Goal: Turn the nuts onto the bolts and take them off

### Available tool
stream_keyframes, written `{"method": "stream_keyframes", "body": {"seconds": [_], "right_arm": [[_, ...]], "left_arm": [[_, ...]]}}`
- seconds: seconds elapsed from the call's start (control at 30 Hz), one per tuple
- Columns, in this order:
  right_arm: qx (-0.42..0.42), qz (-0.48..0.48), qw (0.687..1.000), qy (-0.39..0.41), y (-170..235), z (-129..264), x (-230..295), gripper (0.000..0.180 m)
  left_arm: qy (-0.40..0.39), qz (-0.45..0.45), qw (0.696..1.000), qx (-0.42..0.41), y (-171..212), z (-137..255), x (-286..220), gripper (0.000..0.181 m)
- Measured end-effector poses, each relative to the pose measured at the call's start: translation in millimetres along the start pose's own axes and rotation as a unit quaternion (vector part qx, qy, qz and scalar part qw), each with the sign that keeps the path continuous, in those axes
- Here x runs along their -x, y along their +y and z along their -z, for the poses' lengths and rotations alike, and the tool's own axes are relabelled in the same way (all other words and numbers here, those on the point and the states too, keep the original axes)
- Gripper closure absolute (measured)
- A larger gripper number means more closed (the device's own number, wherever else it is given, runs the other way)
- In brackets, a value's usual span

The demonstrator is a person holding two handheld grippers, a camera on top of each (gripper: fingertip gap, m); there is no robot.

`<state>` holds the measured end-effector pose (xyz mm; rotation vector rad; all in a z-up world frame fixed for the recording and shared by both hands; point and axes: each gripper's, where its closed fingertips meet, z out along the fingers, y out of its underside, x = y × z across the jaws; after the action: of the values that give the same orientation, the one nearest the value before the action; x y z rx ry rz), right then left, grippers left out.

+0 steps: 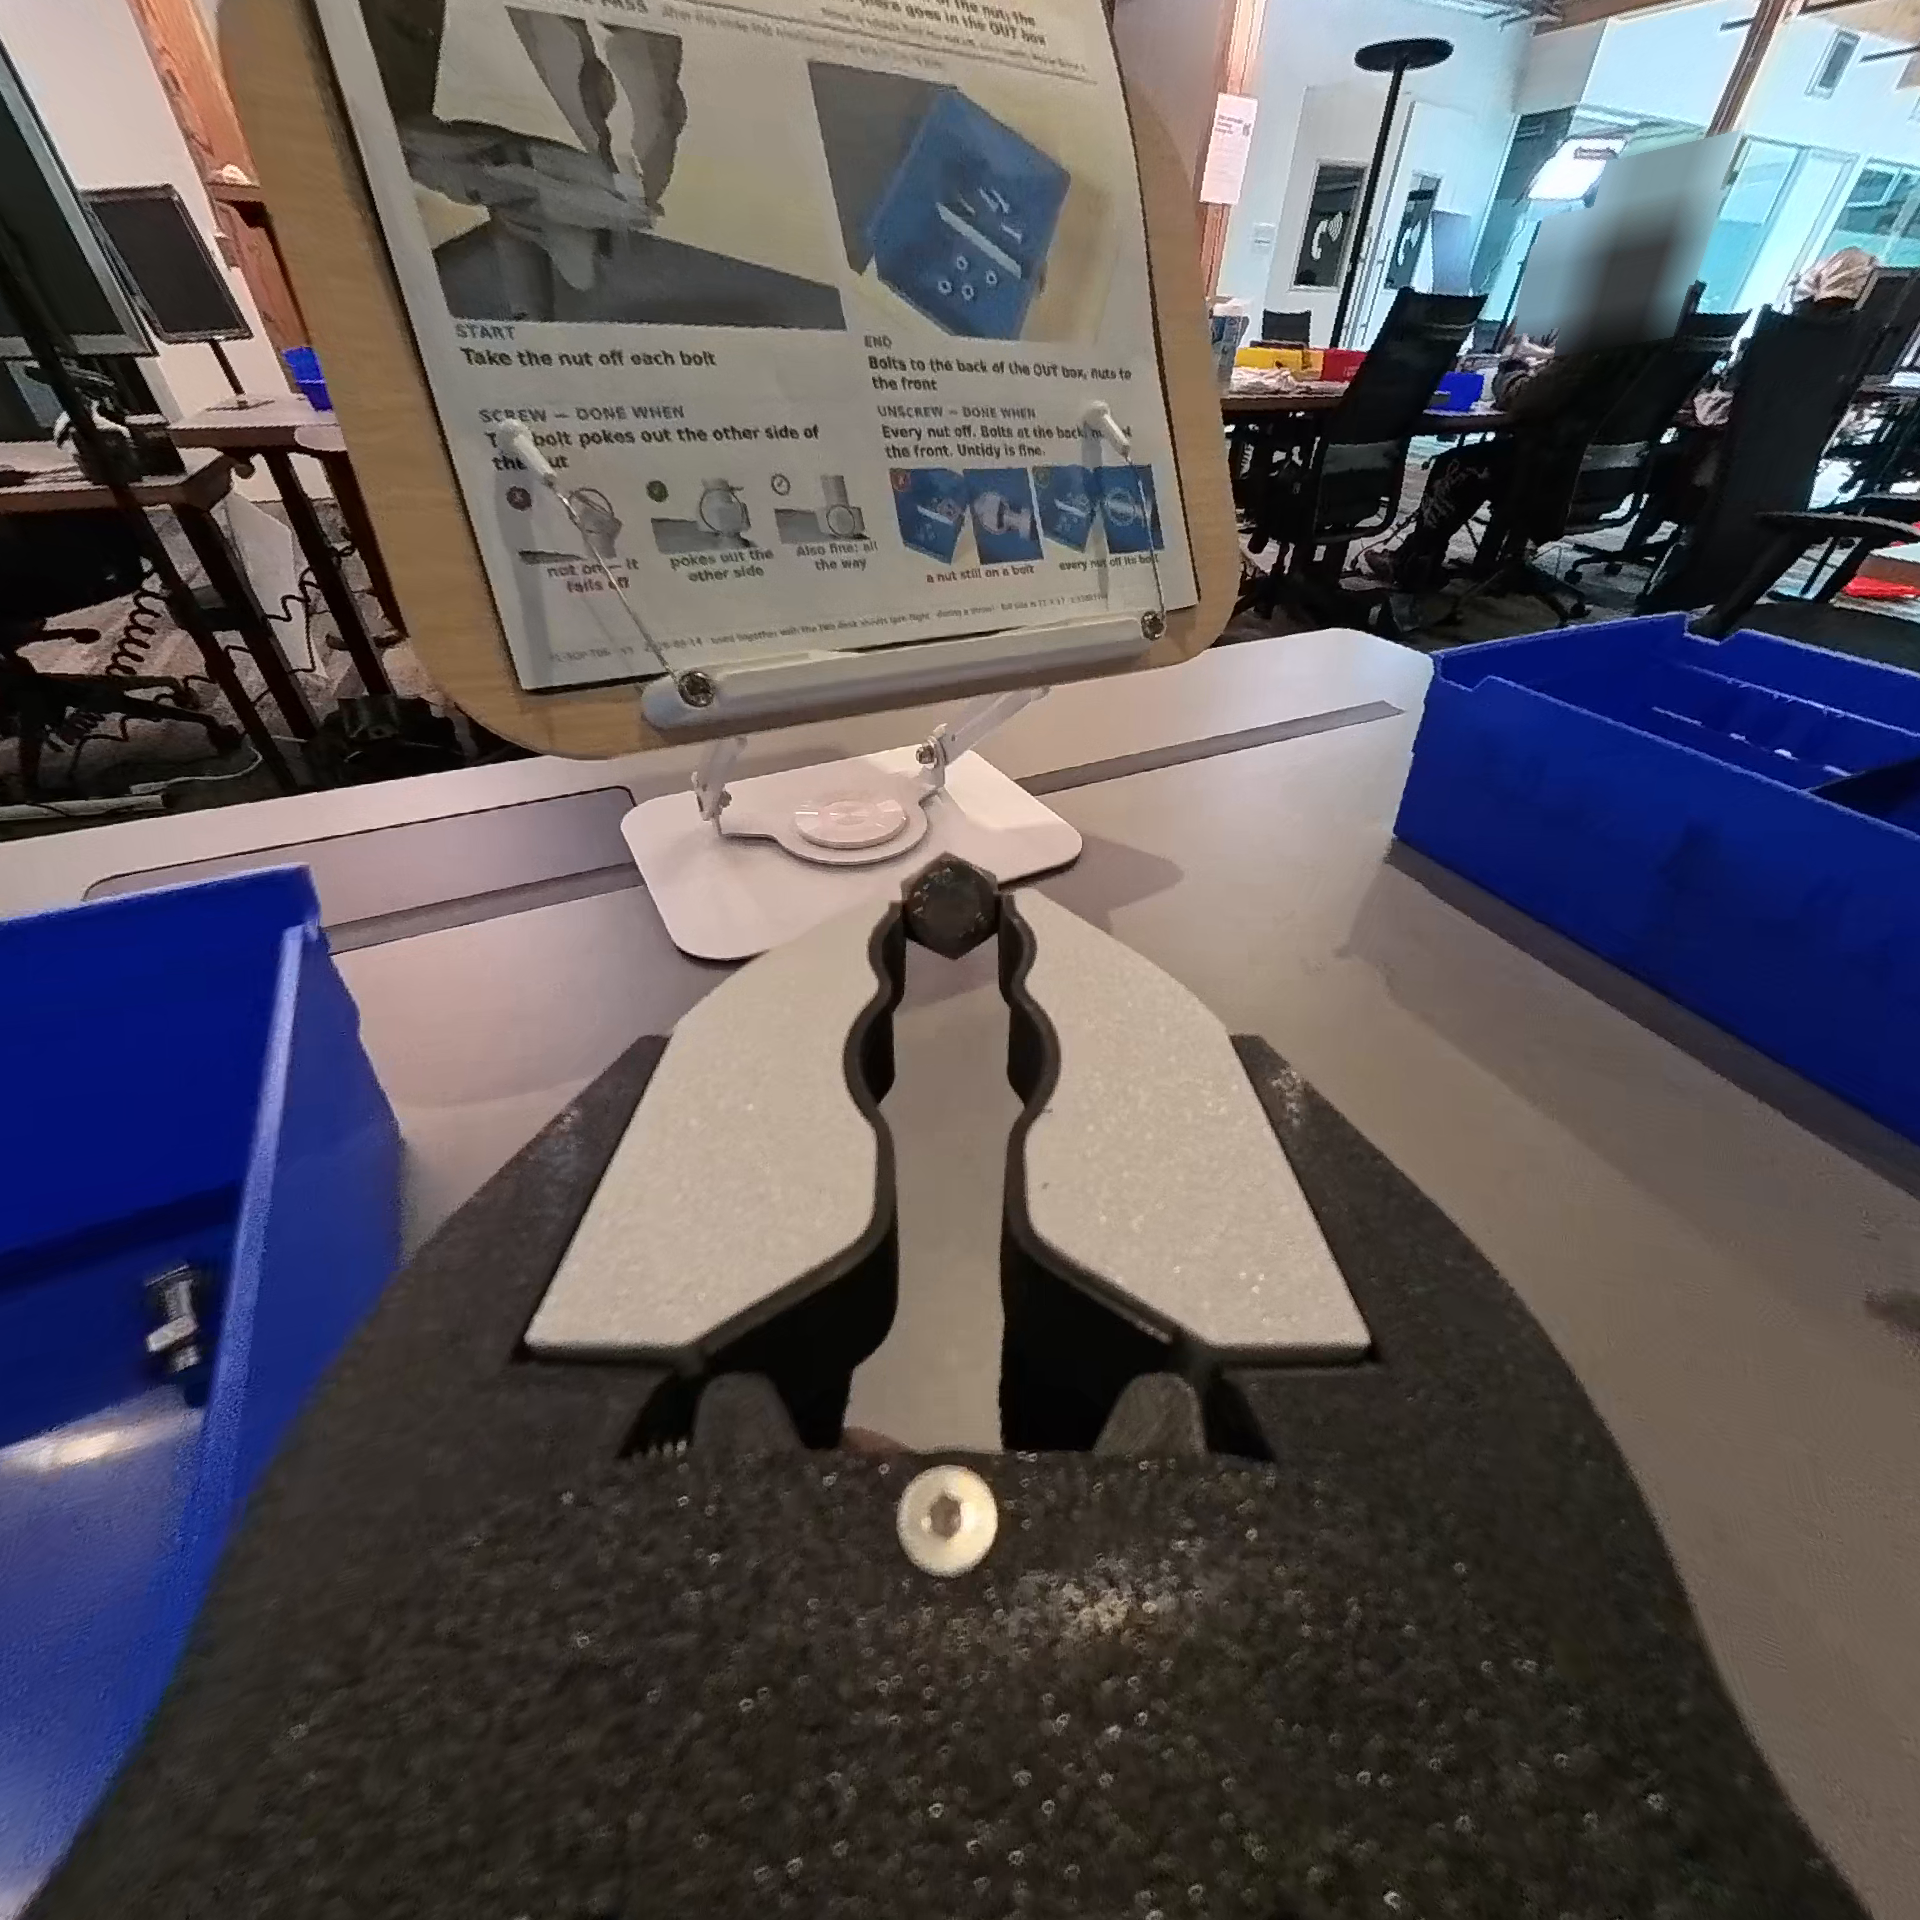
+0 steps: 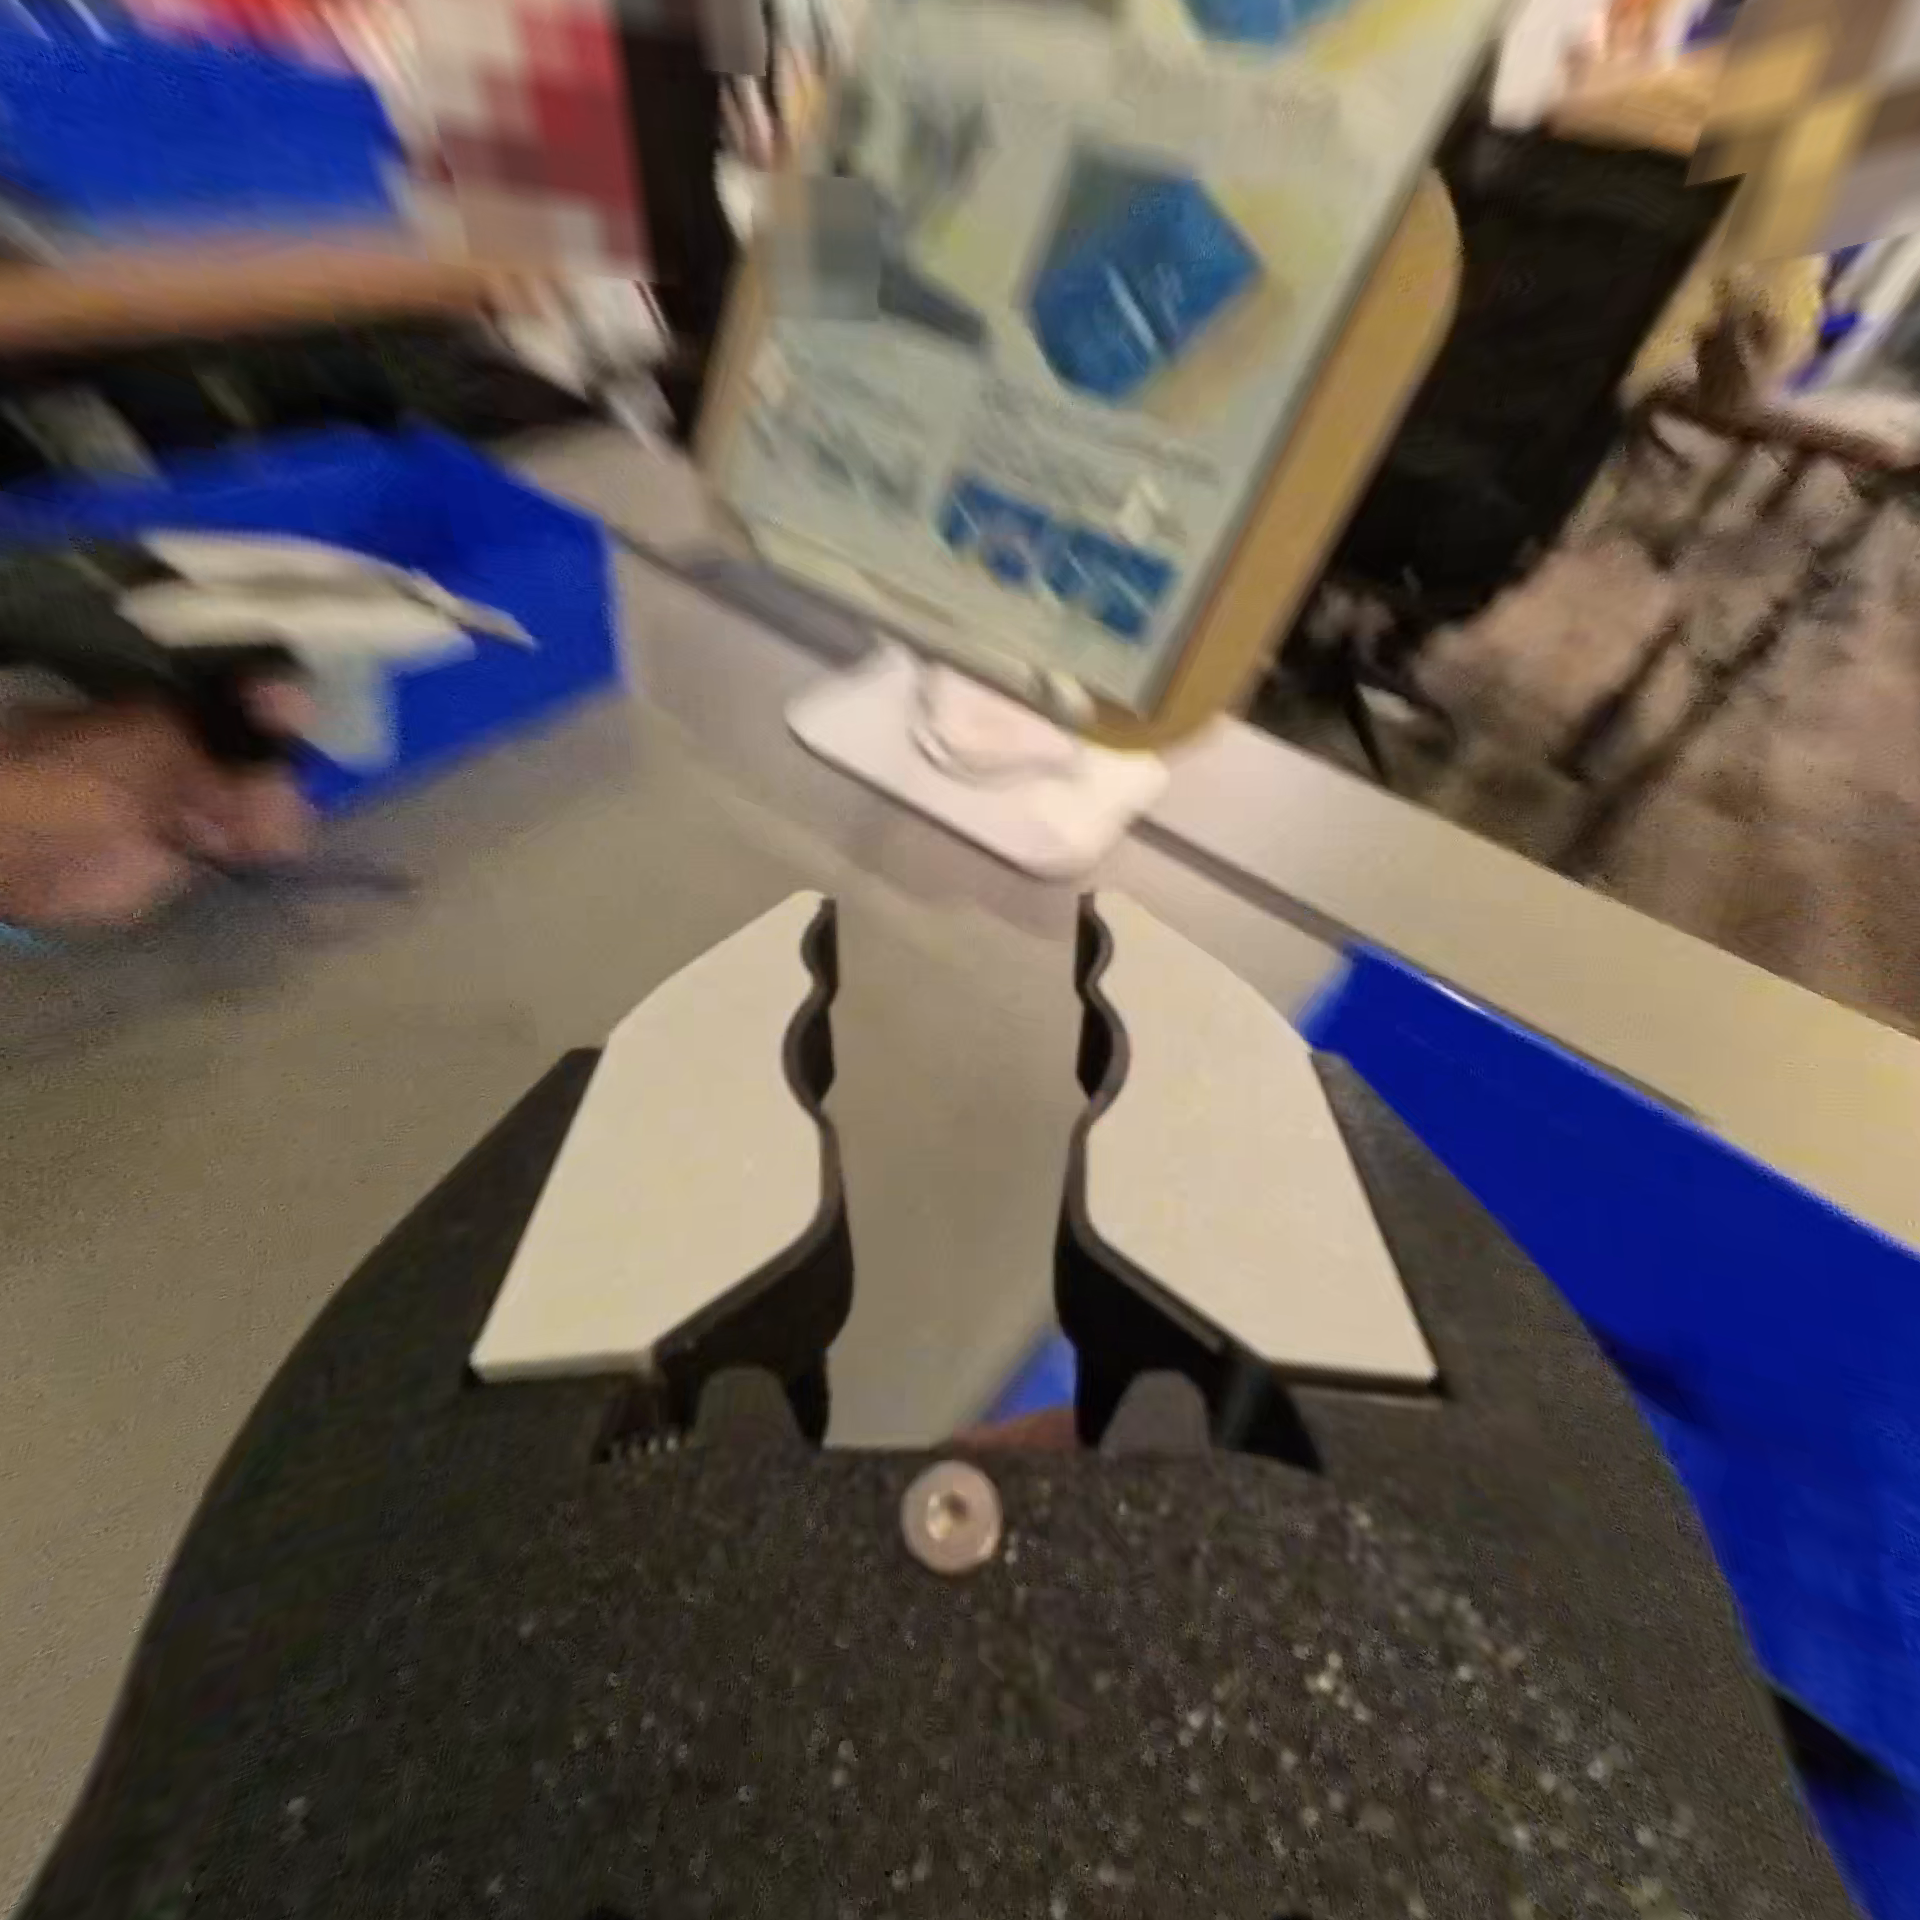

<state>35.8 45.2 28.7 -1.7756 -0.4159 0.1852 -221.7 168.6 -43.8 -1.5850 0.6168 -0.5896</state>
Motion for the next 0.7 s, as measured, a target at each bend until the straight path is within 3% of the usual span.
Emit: {"method": "stream_keyframes", "body": {"seconds": [0.03,0.17,0.23,0.43,0.5,0.6,0.7], "right_arm": [[-0.072,-0.045,0.995,-0.048,-12,-7,31,0.132],[-0.215,-0.232,0.929,-0.192,4,-41,104,0.137],[-0.170,-0.252,0.932,-0.197,33,-64,114,0.125],[-0.150,-0.225,0.942,-0.200,39,-70,112,0.129],[-0.147,-0.204,0.941,-0.228,39,-68,121,0.131],[-0.133,-0.130,0.944,-0.273,42,-62,145,0.129],[-0.122,-0.066,0.940,-0.311,46,-54,165,0.133]], "left_arm": [[0.000,0.001,1.000,0.000,-1,0,1,0.164],[-0.005,0.008,1.000,-0.007,-5,3,7,0.164],[-0.005,0.013,1.000,-0.008,-6,3,9,0.164],[0.031,0.012,0.999,-0.003,-8,3,0,0.164],[0.155,0.039,0.987,-0.001,-13,8,-32,0.164],[0.407,0.082,0.909,0.023,-17,43,-94,0.164],[0.488,0.079,0.869,0.033,-11,61,-118,0.164]]}}
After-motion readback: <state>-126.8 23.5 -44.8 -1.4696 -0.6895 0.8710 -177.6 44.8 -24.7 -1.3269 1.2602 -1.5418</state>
